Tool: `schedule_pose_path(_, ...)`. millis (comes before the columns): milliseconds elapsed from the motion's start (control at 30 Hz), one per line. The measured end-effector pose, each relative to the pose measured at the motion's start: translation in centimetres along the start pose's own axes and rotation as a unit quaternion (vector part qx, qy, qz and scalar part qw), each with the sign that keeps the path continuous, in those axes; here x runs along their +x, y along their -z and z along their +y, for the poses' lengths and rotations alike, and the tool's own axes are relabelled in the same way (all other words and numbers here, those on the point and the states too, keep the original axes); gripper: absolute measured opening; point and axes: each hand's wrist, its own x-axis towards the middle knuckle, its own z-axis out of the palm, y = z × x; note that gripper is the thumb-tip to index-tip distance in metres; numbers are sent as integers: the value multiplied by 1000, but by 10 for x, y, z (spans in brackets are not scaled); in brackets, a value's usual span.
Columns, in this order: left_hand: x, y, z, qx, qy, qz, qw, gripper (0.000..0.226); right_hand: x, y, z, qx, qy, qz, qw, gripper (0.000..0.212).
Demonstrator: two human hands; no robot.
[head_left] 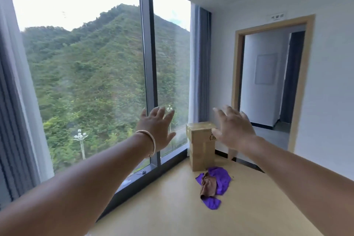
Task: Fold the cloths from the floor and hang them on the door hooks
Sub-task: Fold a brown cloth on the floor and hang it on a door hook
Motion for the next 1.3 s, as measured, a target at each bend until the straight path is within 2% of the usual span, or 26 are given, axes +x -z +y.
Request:
schedule_pose_path(333, 91, -3, 183, -70, -143, 39, 987, 77, -60, 35, 172, -115, -146, -14, 983, 66)
schedule_pose_path(533, 132, -8, 263, -113, -200, 72, 971, 76, -86, 38, 240, -146, -213, -33, 965, 64)
schedule_pose_path(700, 167, -27, 323, -117, -214, 87, 966, 74, -92, 24, 288, -160, -257, -60, 951, 63)
schedule_pose_path(1000, 288, -65, 403, -156, -236, 99, 954, 74, -33, 4, 380, -195, -312, -59, 928, 62)
schedule_pose_path(1300, 406, -102, 477, -183, -265, 106, 941, 74, 33, -37, 470, -226, -325, -68, 916, 61)
